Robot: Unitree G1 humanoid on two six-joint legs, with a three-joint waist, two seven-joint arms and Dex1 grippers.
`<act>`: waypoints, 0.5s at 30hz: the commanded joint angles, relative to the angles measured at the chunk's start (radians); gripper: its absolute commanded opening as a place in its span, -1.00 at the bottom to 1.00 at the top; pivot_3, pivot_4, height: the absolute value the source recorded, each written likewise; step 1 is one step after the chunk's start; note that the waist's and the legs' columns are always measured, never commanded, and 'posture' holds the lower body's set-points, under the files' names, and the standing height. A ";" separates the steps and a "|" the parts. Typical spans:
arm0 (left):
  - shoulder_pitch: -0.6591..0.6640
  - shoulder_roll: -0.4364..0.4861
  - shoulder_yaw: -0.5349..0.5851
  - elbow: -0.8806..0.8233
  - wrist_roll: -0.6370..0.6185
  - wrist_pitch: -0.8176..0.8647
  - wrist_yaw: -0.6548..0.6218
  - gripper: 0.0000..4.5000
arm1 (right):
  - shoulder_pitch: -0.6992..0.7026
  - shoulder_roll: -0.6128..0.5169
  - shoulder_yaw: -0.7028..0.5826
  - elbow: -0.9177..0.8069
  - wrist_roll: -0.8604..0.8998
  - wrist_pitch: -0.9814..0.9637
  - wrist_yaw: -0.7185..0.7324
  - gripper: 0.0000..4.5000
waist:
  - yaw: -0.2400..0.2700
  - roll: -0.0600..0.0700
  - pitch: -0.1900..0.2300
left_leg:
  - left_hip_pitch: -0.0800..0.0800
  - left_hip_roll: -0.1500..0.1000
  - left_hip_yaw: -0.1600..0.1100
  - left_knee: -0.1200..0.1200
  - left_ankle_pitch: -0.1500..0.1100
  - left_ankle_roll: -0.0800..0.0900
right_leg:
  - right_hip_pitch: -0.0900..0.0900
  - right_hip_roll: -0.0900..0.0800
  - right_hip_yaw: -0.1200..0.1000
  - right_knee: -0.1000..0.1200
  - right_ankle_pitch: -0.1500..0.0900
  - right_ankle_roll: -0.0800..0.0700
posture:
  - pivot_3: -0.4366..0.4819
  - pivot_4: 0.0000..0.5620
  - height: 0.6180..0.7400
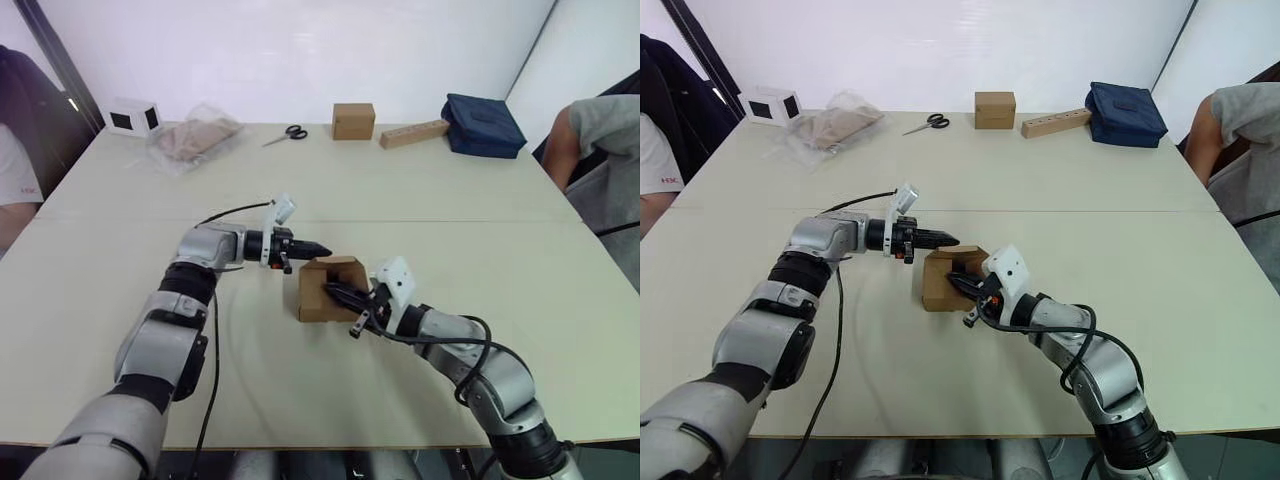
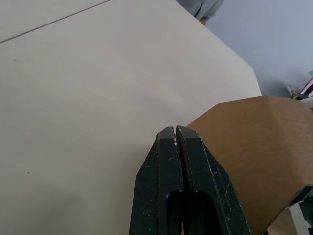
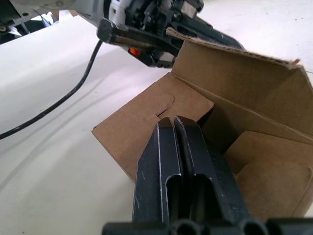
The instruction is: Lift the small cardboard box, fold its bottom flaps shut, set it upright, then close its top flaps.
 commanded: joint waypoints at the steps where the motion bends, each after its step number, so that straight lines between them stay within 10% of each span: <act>1: 0.015 0.010 0.024 -0.070 -0.035 0.026 -0.017 -0.99 | 0.010 -0.004 -0.032 -0.040 0.021 0.033 -0.010 -1.00 | 0.000 0.000 0.000 | 0.000 0.000 0.000 0.000 0.000 0.000 | 0.000 0.000 0.000 0.000 0.000 0.000 | -0.05 -0.47 1.00; 15: 0.065 0.020 0.038 -0.187 -0.087 0.093 0.007 -0.99 | 0.024 -0.020 -0.068 -0.104 0.050 0.110 -0.021 -1.00 | 0.001 0.000 0.000 | 0.000 0.000 0.000 0.000 0.000 0.000 | 0.001 0.000 0.000 0.000 0.000 0.000 | -0.05 -0.47 1.00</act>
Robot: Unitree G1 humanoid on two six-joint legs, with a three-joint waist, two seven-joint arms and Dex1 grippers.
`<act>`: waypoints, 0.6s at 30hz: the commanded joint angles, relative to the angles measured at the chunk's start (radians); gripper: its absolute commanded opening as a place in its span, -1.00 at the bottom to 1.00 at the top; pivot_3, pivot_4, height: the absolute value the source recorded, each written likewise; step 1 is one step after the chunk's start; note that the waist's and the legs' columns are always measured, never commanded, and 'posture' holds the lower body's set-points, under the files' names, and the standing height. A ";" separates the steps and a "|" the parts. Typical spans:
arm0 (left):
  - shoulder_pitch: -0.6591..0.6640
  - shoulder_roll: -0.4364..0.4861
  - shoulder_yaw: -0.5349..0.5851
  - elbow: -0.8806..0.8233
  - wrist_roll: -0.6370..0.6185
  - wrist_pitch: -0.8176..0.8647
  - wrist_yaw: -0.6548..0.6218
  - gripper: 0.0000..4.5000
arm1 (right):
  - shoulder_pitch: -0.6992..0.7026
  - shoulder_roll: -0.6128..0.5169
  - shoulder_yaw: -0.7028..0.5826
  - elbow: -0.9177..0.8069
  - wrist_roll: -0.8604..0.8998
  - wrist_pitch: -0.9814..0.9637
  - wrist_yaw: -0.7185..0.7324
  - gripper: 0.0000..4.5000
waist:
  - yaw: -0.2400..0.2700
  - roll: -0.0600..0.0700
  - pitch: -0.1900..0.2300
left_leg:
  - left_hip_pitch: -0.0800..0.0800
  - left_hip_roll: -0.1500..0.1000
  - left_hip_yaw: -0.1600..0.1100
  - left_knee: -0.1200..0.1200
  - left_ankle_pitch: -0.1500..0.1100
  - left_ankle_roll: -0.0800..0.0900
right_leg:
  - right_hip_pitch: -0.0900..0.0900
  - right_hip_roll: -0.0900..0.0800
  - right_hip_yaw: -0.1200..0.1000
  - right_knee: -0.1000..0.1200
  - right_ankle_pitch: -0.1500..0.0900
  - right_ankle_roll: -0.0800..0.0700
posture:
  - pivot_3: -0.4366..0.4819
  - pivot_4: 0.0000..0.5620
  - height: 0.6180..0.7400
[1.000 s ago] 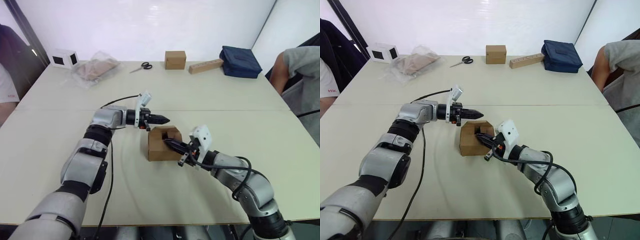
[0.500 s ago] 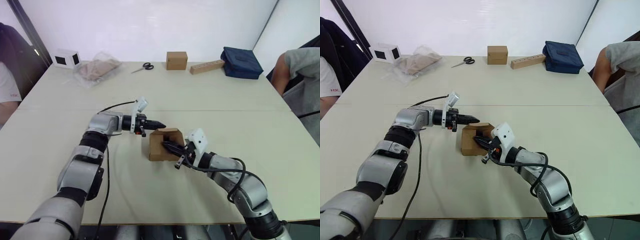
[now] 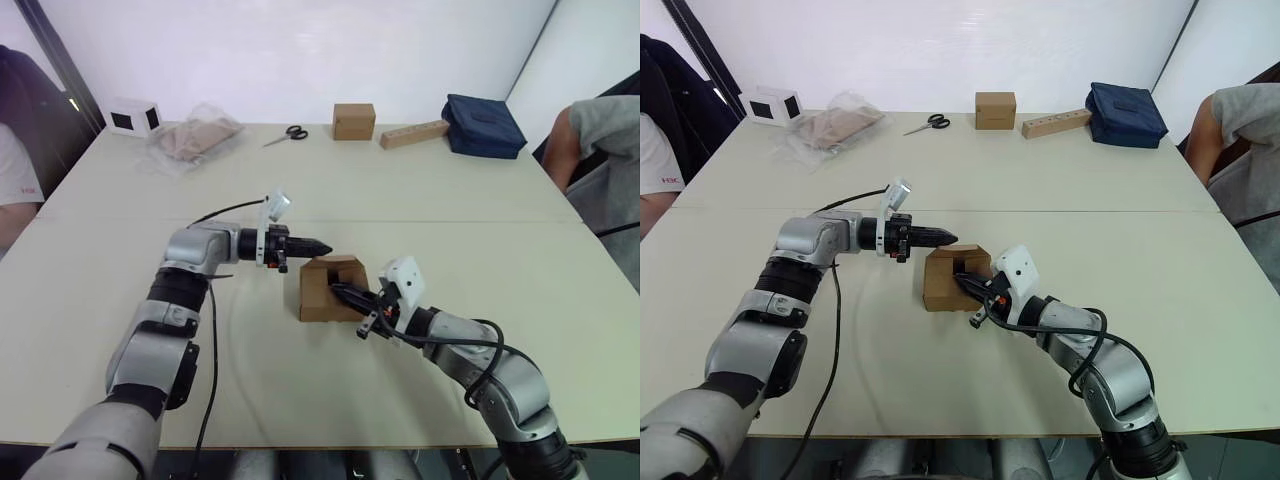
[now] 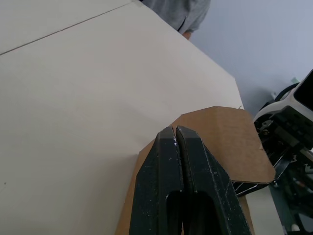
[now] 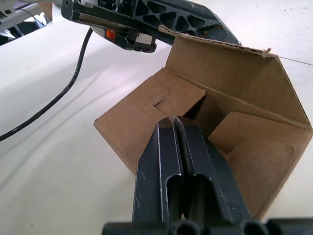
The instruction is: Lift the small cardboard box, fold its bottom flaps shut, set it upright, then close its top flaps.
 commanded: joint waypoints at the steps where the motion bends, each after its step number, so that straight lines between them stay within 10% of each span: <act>1: 0.010 -0.003 0.010 -0.058 -0.025 0.005 -0.002 -0.99 | -0.008 -0.017 -0.029 -0.038 0.023 0.029 0.000 -1.00 | 0.001 0.000 0.000 | 0.000 0.000 0.000 0.000 0.000 0.000 | 0.000 0.000 0.000 0.000 0.000 0.000 | -0.05 -0.47 1.00; 18: 0.024 -0.014 0.007 -0.124 -0.060 0.033 0.015 -0.99 | -0.013 -0.069 -0.093 -0.067 0.078 0.072 0.017 -1.00 | 0.000 0.000 0.000 | 0.000 0.000 0.000 0.000 0.000 0.000 | 0.000 0.000 0.000 0.000 0.000 0.000 | -0.05 -0.47 1.00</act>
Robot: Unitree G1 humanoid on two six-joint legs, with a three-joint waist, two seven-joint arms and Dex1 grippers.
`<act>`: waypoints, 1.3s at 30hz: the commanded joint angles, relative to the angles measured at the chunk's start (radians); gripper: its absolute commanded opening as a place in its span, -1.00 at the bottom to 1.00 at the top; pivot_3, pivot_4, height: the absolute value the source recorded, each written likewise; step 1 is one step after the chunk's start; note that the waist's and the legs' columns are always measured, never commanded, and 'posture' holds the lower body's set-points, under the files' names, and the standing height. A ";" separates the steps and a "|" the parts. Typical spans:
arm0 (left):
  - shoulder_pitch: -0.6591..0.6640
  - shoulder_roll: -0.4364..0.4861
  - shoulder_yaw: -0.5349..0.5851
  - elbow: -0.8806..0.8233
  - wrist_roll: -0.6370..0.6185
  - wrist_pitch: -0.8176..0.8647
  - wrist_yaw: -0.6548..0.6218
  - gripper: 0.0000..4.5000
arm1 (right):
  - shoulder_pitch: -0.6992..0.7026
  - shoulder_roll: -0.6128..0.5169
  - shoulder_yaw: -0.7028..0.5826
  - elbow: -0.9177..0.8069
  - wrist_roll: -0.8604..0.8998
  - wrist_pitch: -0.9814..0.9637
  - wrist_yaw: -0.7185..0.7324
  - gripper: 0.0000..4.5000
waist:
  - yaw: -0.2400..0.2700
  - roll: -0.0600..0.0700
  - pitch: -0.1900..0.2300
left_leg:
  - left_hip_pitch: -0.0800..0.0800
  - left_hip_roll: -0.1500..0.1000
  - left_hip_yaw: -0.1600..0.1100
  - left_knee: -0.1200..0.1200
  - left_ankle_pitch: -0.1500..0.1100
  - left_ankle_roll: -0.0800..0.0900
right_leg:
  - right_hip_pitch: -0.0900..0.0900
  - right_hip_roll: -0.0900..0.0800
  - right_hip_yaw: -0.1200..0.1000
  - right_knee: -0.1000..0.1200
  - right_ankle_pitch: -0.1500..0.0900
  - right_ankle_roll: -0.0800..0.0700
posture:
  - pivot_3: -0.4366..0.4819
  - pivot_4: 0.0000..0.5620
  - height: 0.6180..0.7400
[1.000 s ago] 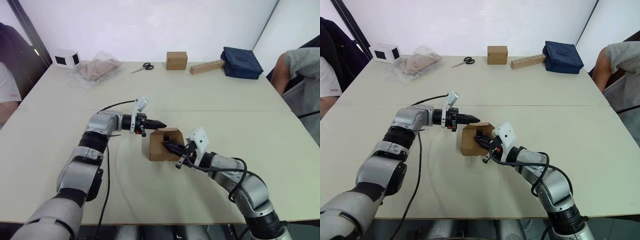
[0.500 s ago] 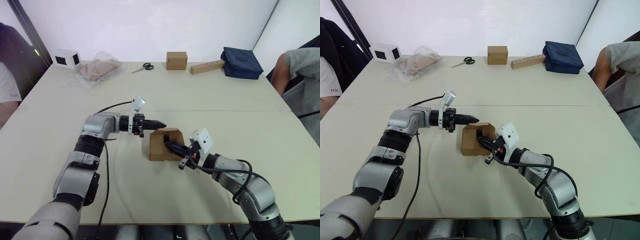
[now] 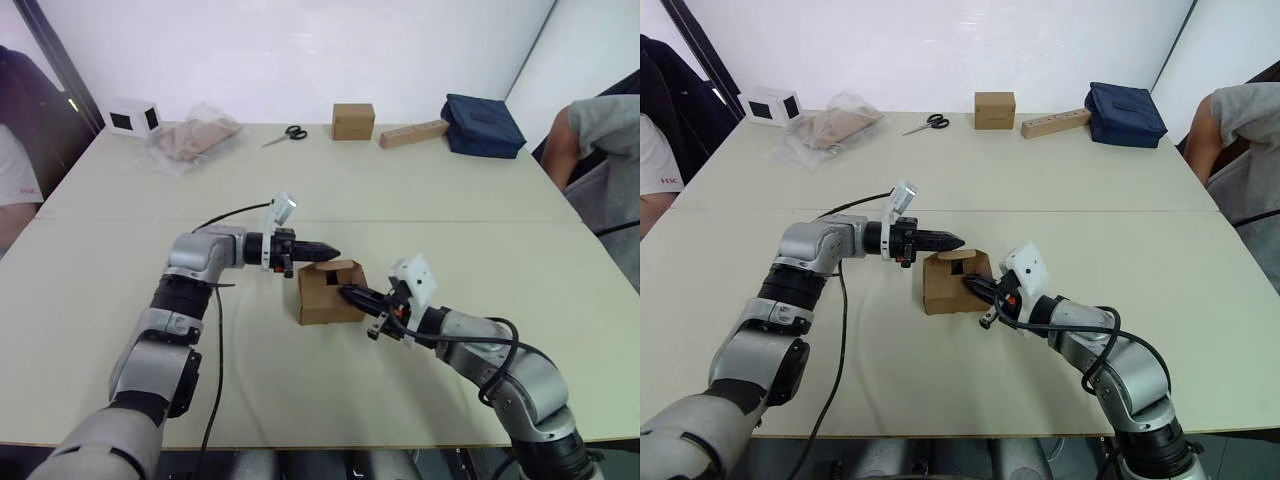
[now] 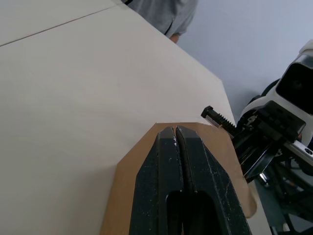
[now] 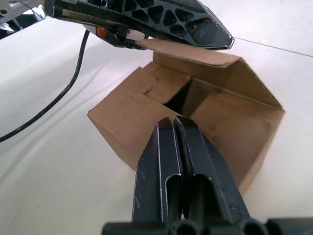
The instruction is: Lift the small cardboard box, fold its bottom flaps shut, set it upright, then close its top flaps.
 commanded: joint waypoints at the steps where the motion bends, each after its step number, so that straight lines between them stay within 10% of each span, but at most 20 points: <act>1: -0.004 0.002 0.008 -0.034 -0.017 -0.007 -0.002 -0.99 | -0.015 -0.012 -0.037 -0.036 0.024 0.007 0.001 -1.00 | 0.000 0.000 0.000 | 0.000 0.000 0.000 0.000 0.000 0.000 | 0.000 0.000 0.000 0.000 0.000 0.000 | -0.05 -0.47 1.00; 23: -0.034 0.031 0.065 0.001 -0.031 -0.017 0.065 -0.99 | -0.029 0.003 -0.006 -0.044 0.043 0.033 -0.014 -1.00 | 0.000 0.000 0.000 | 0.000 0.000 0.000 0.000 0.000 0.000 | 0.000 0.000 0.000 0.000 0.000 0.000 | -0.05 -0.47 1.00; 39: 0.214 0.245 0.006 -0.443 -0.170 0.198 -0.003 -0.99 | -0.051 -0.016 0.008 -0.004 0.003 0.013 0.003 -1.00 | 0.009 0.000 0.000 | 0.000 0.001 0.000 0.000 0.001 -0.002 | 0.000 0.000 -0.001 0.001 -0.001 -0.001 | -0.05 -0.47 1.00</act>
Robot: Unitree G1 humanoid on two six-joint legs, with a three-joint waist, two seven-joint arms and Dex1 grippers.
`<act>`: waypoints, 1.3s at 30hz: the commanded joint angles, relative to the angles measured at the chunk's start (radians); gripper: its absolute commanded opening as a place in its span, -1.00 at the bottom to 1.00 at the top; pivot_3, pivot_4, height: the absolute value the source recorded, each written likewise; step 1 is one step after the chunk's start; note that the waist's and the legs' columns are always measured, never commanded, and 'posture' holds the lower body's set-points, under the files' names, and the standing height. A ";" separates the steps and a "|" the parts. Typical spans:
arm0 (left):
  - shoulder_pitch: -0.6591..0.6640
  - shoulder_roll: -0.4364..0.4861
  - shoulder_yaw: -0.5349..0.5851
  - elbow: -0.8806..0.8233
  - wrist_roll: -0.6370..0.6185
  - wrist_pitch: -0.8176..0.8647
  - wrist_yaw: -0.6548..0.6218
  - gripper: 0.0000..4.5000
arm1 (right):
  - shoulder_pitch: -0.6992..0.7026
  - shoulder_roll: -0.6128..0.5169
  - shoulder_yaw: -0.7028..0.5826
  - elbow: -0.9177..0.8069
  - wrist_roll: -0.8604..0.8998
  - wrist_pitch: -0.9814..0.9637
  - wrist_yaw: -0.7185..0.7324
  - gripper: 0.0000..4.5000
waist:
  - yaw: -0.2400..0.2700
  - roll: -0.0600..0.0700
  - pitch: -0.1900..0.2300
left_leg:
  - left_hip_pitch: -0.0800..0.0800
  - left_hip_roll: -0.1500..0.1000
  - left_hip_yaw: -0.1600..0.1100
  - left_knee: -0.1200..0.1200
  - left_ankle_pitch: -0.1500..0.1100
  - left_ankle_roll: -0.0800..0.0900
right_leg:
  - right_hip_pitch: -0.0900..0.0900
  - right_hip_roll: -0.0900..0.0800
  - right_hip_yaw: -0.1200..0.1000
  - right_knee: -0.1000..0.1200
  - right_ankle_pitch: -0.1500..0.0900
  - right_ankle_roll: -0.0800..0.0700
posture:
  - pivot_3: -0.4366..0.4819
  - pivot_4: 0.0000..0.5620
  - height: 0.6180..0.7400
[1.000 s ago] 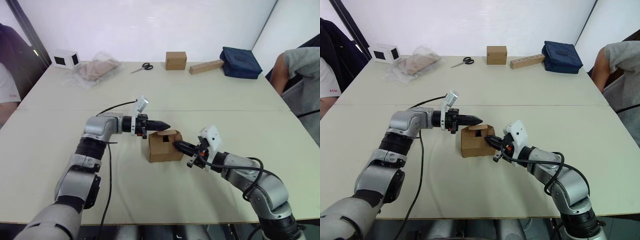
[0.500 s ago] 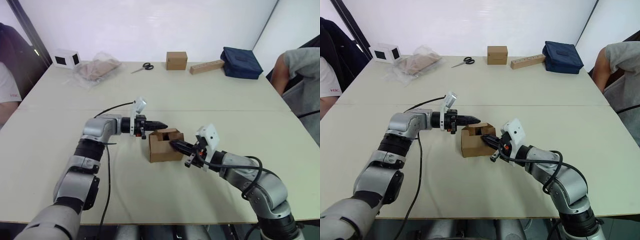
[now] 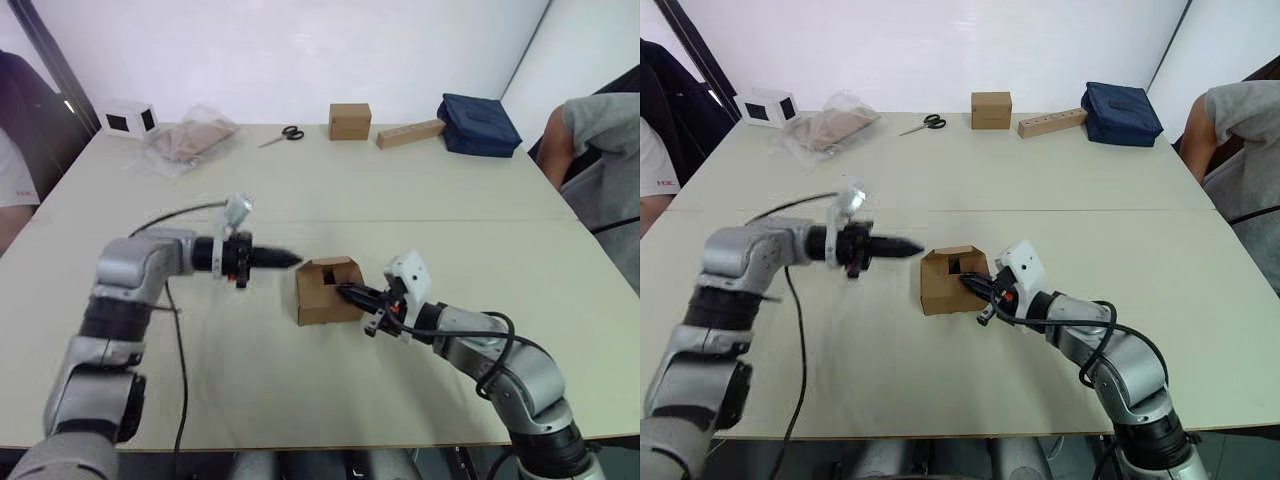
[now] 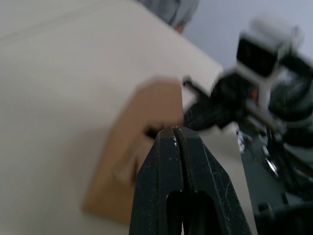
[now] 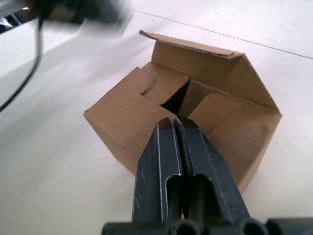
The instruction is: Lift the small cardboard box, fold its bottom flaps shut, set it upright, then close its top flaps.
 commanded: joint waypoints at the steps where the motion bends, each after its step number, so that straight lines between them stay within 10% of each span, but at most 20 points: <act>1: -0.010 -0.012 -0.003 -0.066 -0.037 0.018 0.018 -0.99 | -0.011 -0.010 -0.018 -0.022 0.009 -0.001 0.009 -1.00 | 0.005 0.000 0.000 | 0.000 0.000 0.000 0.000 0.000 0.000 | 0.000 0.000 0.000 0.000 -0.001 -0.001 | -0.05 -0.47 1.00; 20: 0.029 -0.060 -0.088 -0.049 0.010 -0.067 0.086 -0.99 | -0.275 -0.042 -0.145 -0.034 0.155 0.091 0.034 -1.00 | -0.007 0.000 0.000 | 0.001 0.000 0.000 0.001 0.000 0.000 | 0.001 0.001 0.001 0.000 0.001 0.000 | -0.05 -0.47 1.00; 30: 0.041 -0.064 -0.083 -0.063 0.011 -0.090 0.103 -0.99 | -0.447 -0.019 0.082 0.398 -0.100 -0.099 0.149 -1.00 | -0.008 0.000 0.000 | 0.000 0.000 0.002 0.000 0.000 0.000 | 0.000 0.000 0.001 0.000 0.001 0.001 | -0.05 -0.47 1.00; 39: 0.032 -0.020 -0.036 -0.119 -0.032 -0.078 0.096 -0.99 | -0.309 -0.064 0.150 0.231 -0.121 -0.045 0.218 -1.00 | -0.007 0.000 0.000 | 0.000 0.000 0.001 0.000 0.000 0.000 | 0.000 -0.001 0.001 0.000 0.001 0.001 | -0.05 -0.47 1.00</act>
